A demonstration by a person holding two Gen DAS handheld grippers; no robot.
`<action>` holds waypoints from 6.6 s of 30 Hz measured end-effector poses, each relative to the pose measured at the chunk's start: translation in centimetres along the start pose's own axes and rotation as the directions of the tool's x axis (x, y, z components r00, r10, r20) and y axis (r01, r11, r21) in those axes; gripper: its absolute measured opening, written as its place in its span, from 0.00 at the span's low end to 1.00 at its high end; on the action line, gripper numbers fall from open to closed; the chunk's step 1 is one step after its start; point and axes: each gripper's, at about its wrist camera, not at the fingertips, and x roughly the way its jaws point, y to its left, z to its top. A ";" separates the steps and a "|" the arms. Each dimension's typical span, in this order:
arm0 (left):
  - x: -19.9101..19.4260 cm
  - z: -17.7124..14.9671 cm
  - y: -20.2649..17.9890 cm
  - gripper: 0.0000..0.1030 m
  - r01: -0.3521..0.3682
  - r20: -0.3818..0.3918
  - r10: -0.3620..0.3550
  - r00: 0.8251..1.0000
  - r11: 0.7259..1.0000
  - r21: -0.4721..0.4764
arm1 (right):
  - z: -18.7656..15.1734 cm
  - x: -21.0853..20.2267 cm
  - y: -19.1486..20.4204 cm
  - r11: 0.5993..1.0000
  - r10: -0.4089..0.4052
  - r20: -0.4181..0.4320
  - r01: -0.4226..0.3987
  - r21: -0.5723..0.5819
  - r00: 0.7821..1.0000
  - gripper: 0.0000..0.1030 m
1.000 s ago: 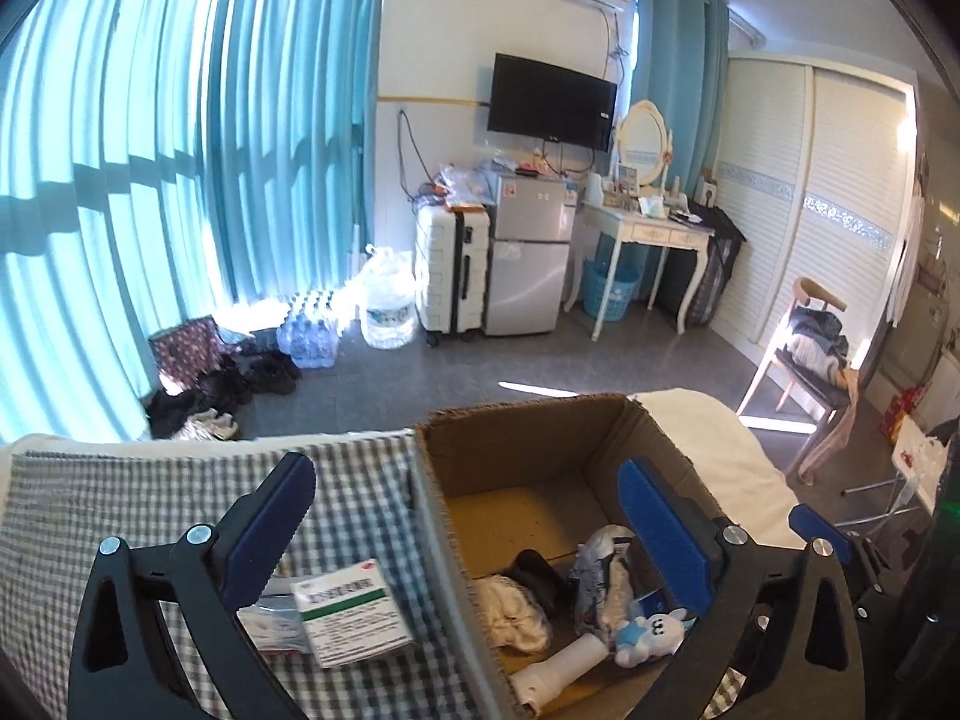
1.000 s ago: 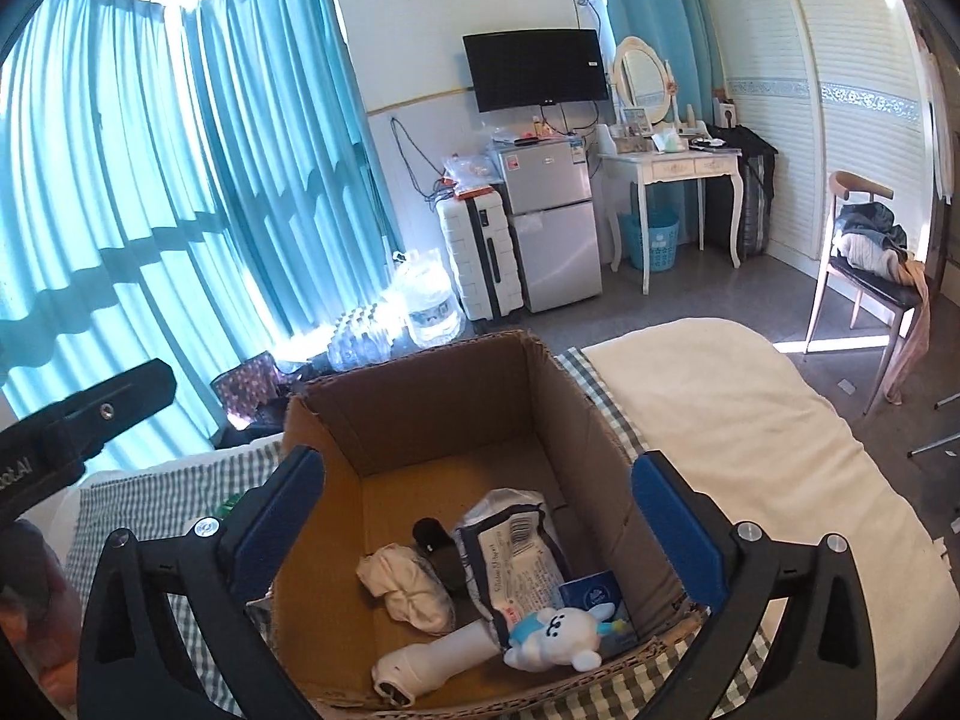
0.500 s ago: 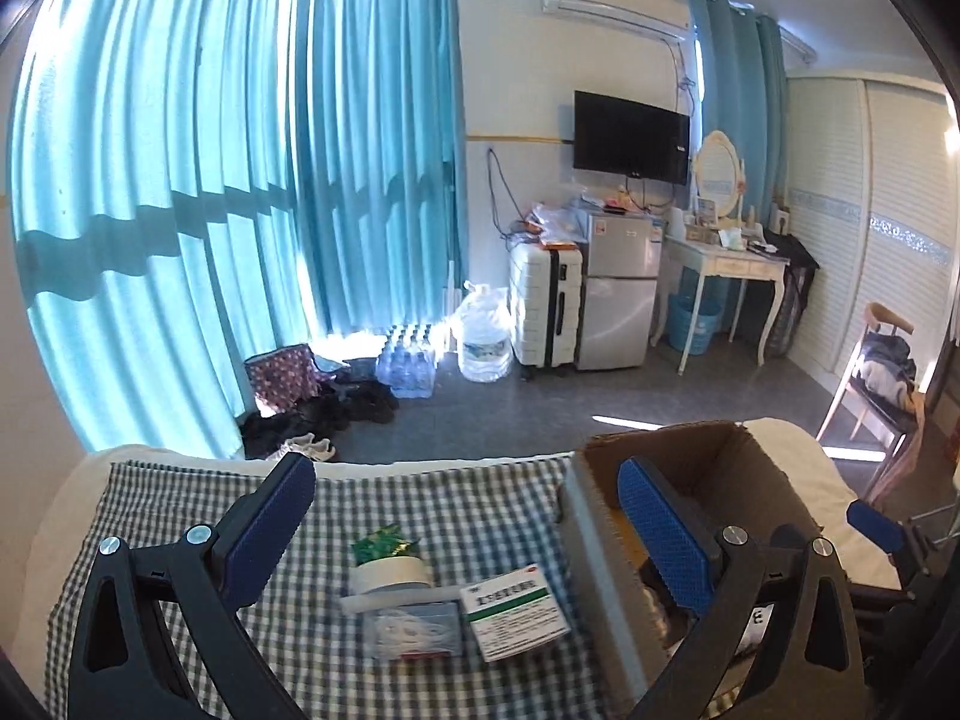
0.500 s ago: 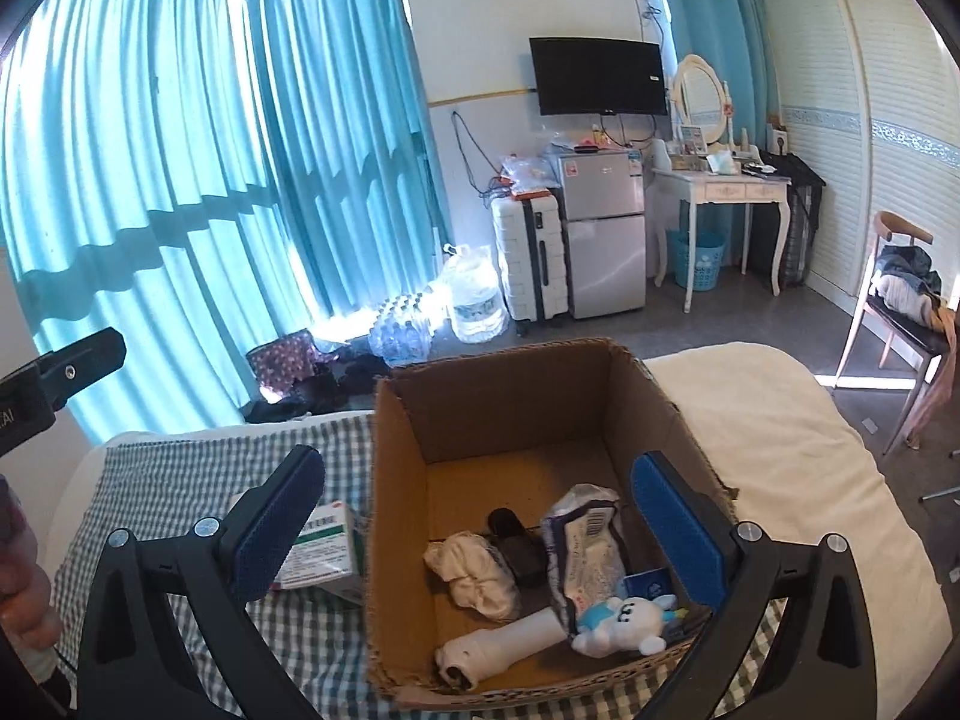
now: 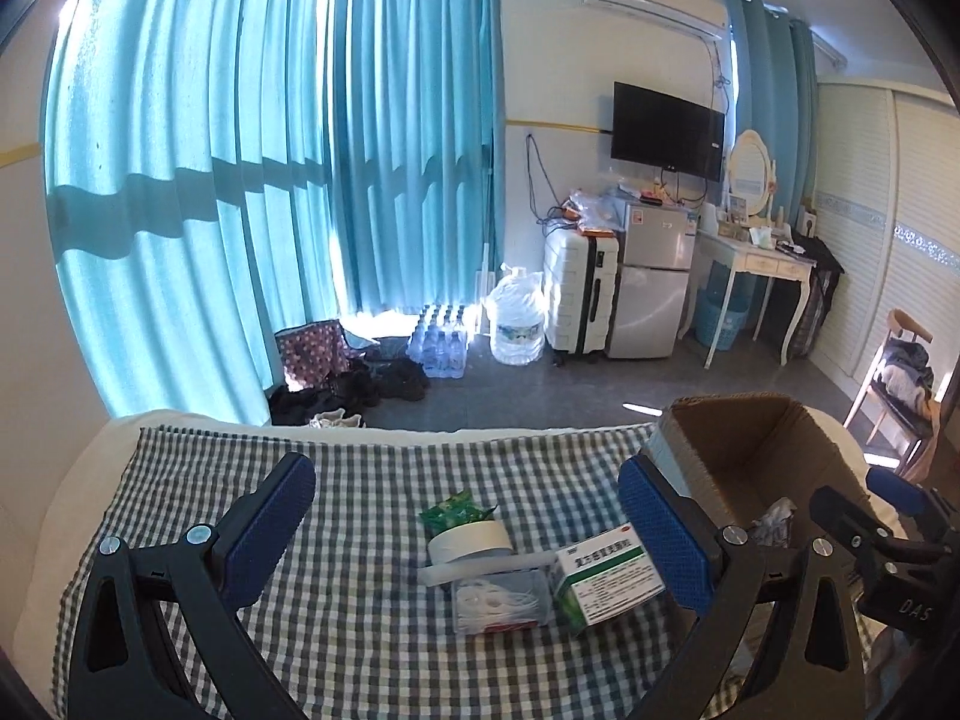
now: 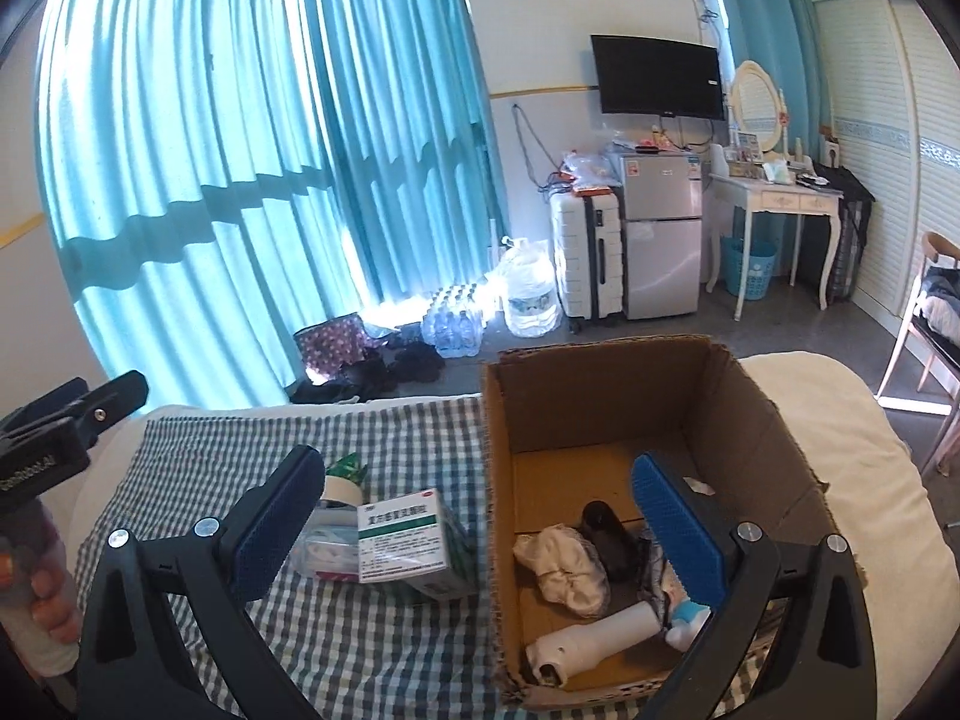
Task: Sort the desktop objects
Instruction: 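Move both grippers back over the remaining items on the bed, then lower the right gripper onto the green-and-white medicine box and grasp it, then grasp the clear red-labelled floss container with the left gripper while the right lifts the medicine box, then carry the medicine box and floss container over the cardboard box with both grippers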
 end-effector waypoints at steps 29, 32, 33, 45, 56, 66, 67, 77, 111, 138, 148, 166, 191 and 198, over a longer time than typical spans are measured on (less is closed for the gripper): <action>10.7 -10.7 6.3 1.00 0.003 -0.236 -0.015 0.972 0.999 -0.052 | -4.9 8.7 9.0 0.962 -0.014 -0.160 -0.030 -0.270 0.987 1.00; 11.4 -10.9 6.0 1.00 0.012 -0.250 -0.022 0.968 0.999 -0.043 | -5.4 10.4 8.5 0.968 -0.022 -0.218 -0.033 -0.249 0.976 1.00; 11.7 -11.0 5.8 1.00 0.012 -0.253 -0.022 0.967 0.999 -0.039 | -5.7 10.9 8.4 0.968 -0.020 -0.235 -0.040 -0.247 0.972 1.00; 14.9 -12.7 5.0 1.00 0.008 -0.306 -0.012 0.952 1.000 -0.014 | -7.8 14.4 9.0 0.936 -0.120 -0.298 0.007 -0.352 0.947 1.00; 16.4 -13.3 5.2 1.00 0.003 -0.335 -0.014 0.942 0.999 -0.033 | -6.9 14.3 9.9 0.932 -0.074 -0.264 -0.028 -0.362 0.962 0.85; 17.1 -13.9 4.7 1.00 0.035 -0.353 -0.041 0.935 0.999 -0.021 | -8.3 17.1 10.1 0.928 -0.127 -0.342 -0.010 -0.372 0.931 0.77; 17.3 -13.9 4.6 1.00 0.038 -0.354 -0.043 0.934 0.999 -0.020 | -8.4 17.2 10.2 0.924 -0.142 -0.340 0.002 -0.382 0.930 0.77; 18.0 -14.0 4.8 1.00 0.048 -0.358 -0.065 0.931 0.997 -0.056 | -7.0 16.8 9.0 0.956 -0.104 -0.281 0.018 -0.293 0.954 0.77; 16.5 -13.5 7.0 1.00 0.039 -0.347 -0.069 0.935 0.995 -0.093 | -7.0 18.4 8.4 0.970 -0.094 -0.439 -0.018 -0.244 0.894 0.79; 19.3 -13.8 0.8 1.00 0.234 -0.378 -0.224 0.898 0.972 -0.020 | -5.8 15.9 8.5 0.974 -0.096 -0.329 0.020 -0.225 0.939 0.74; 20.2 -14.5 -1.5 1.00 0.197 -0.324 -0.223 0.919 0.974 -0.112 | -4.0 14.2 8.3 0.984 -0.104 -0.250 0.062 -0.169 0.963 0.75; 20.2 -16.4 -0.6 0.92 0.085 -0.353 -0.133 0.926 0.985 -0.148 | -2.6 13.4 6.3 0.991 -0.107 -0.209 0.086 -0.106 0.972 0.75; 4.7 -10.9 3.7 0.88 -0.004 -0.069 -0.002 0.998 0.996 -0.094 | -0.8 3.8 6.9 0.993 -0.009 -0.032 0.005 -0.118 0.999 0.75; -0.2 -9.3 4.1 0.88 -0.027 -0.024 0.025 0.999 0.993 -0.113 | 0.0 0.3 7.2 0.988 0.025 0.045 -0.018 -0.152 0.999 0.75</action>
